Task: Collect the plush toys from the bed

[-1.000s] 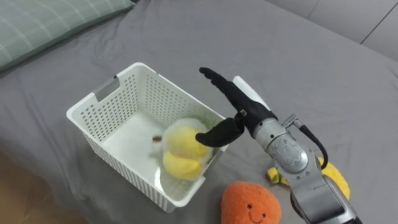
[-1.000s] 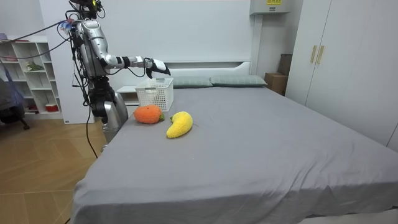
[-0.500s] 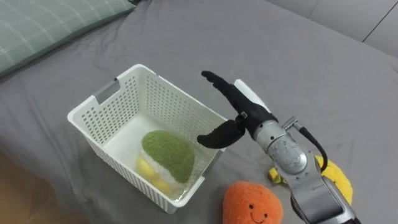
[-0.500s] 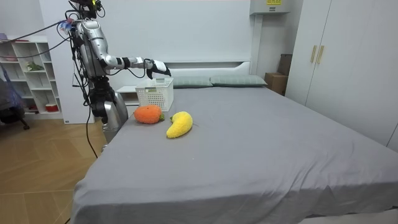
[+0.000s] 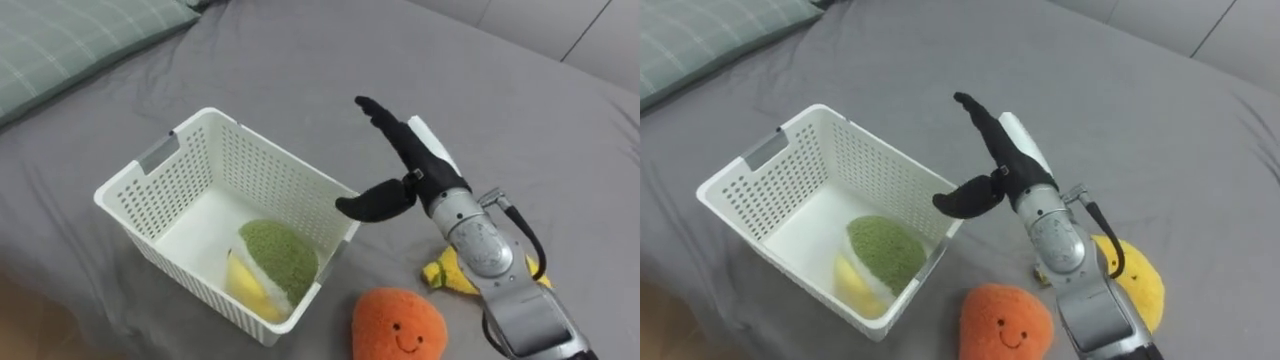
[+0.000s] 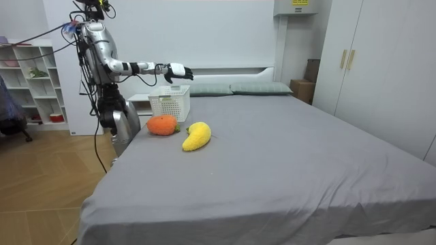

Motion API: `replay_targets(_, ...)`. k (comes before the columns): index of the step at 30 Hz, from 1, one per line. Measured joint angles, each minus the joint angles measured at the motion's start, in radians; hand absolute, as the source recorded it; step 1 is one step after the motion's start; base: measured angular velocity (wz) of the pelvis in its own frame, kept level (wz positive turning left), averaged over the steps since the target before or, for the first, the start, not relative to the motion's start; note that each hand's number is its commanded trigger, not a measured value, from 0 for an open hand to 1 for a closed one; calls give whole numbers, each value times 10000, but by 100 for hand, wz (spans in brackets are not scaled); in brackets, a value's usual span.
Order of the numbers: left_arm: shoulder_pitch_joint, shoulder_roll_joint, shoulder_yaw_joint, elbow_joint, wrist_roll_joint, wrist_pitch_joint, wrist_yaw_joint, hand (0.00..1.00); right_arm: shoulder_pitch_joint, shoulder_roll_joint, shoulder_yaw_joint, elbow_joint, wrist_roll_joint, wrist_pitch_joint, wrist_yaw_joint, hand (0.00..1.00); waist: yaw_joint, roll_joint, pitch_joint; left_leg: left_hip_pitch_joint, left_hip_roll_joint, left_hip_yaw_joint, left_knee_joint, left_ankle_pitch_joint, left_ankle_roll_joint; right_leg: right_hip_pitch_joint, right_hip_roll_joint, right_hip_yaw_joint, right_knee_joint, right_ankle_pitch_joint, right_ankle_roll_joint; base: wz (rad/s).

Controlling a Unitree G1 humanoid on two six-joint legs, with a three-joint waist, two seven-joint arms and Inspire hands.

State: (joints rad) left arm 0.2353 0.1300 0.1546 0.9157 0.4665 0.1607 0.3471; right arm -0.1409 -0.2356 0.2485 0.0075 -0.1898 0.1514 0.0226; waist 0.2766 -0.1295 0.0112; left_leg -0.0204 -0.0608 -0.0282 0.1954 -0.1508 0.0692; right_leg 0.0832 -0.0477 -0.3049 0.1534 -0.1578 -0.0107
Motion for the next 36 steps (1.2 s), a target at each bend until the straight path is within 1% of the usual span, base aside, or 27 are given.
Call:
replay_targets(2,-11,-1,-4,98,-9,-1,-5,0,96,-53,-200,46,52,-103,-282,0,-255,48,-2,36,0,23,-8,-8,10,15,-3,29,2,4,8,-5)
replay_targets(4,-8,-12,-9,94,-10,-1,-20,0,174,-67,-471,77,-10,-113,-465,0,-536,80,-13,64,7,85,-43,-6,11,4,-4,67,2,8,13,-7)
replay_targets(5,3,-20,1,78,-13,0,-24,0,198,-73,-524,77,-50,-119,-489,0,-593,90,-22,89,14,124,-69,-6,11,5,-6,85,2,9,15,-15)
replay_targets(7,5,-88,3,59,-17,-1,-23,0,299,-78,-788,81,-240,-143,-560,0,-814,188,-81,190,40,287,-137,-13,21,13,6,262,2,16,25,-21)
replay_targets(8,1,-116,3,59,-23,-1,-23,0,329,-84,-835,82,-268,-175,-569,0,-839,219,-96,257,58,374,-170,-15,25,13,13,325,2,23,30,-33)
replay_targets(9,3,-176,37,58,-35,-5,-21,0,429,-87,-901,81,-331,-224,-574,0,-849,247,-132,344,87,541,-271,-17,29,27,26,435,2,33,36,-30)
replay_targets(10,-3,-193,70,57,-36,-9,-20,0,532,-87,-953,81,-342,-234,-581,0,-959,270,-140,388,91,570,-288,-20,33,44,27,487,5,33,37,-25)
replay_targets(11,-21,-194,71,54,-49,-12,-19,0,677,-88,-1033,114,-337,-251,-600,0,-1141,266,-143,435,98,599,-287,-20,32,58,33,533,7,33,36,-9)
replay_targets(12,-33,-202,70,52,-49,-14,-19,0,759,-88,-1083,139,-337,-251,-624,0,-1174,265,-143,461,105,631,-290,-21,32,62,36,560,9,33,36,-12)
replay_targets(14,-67,-216,70,50,-60,-65,-22,0,924,-89,-1238,221,-345,-246,-650,0,-1351,242,-151,489,118,694,-311,-23,33,61,42,621,18,32,36,-10)
replay_targets(15,-44,-214,46,49,-60,-103,-22,0,980,-92,-1343,229,-343,-245,-672,0,-1462,243,-137,487,123,724,-314,-26,35,44,45,655,22,33,36,-10)
replay_targets(17,-31,-213,-19,49,-55,-159,-26,0,1078,-93,-1631,328,-343,-245,-844,0,-1585,236,-135,527,147,843,-359,-62,42,36,71,806,34,33,37,-15)
replay_targets(21,-28,-210,-24,49,-43,-191,-38,0,1078,-119,-1962,769,-322,-272,-982,0,-1638,206,-103,624,183,1032,-378,-105,52,31,85,932,84,33,38,-15)
replay_targets(23,-12,-215,-19,49,-23,-196,-37,0,1078,-180,-2080,1037,-370,-285,-986,0,-1656,155,-113,629,190,1083,-382,-125,67,-17,85,1017,159,32,40,-10)
replay_targets(24,6,-213,11,50,-19,-204,-36,0,1078,-226,-2149,1134,-403,-285,-980,0,-1656,146,-91,617,187,1109,-382,-136,76,-44,100,1077,158,35,47,-11)
replay_targets(27,110,-183,110,53,-19,-219,-30,0,1075,-337,-2341,1519,-393,-292,-964,0,-1628,112,-106,524,183,1158,-354,-154,98,-159,140,1124,170,53,70,-6)
replay_targets(28,133,-165,121,50,-27,-232,-29,0,1067,-448,-2345,1848,-391,-349,-964,0,-1631,104,-111,499,179,1157,-316,-161,108,-175,135,1131,169,57,79,0)
replay_targets(30,148,-110,93,48,-44,-280,-11,0,1013,-519,-2352,2421,-391,-387,-968,0,-1612,69,-109,406,171,1133,-283,-167,119,-239,135,1134,169,65,91,5)
replay_targets(31,139,-64,78,48,-44,-305,-6,0,982,-528,-2352,2732,-329,-390,-968,0,-1606,37,-127,283,165,1114,-272,-169,122,-340,131,1129,173,68,95,5)
replay_targets(33,113,-6,80,47,-65,-305,17,0,842,-533,-2351,3218,-206,-389,-967,0,-1622,10,-132,118,162,1090,-229,-168,124,-485,124,1104,174,74,99,2)
replay_targets(35,70,48,74,47,-181,-302,80,0,496,-540,-2352,3753,-113,-385,-964,0,-1650,21,-122,-62,167,1088,-108,-168,126,-632,125,1105,180,87,96,0)
replay_targets(36,-9,66,75,50,-239,-301,126,0,273,-588,-2352,3983,-85,-375,-966,0,-1645,64,-83,-191,174,1089,-78,-165,127,-730,125,1105,183,111,87,0)
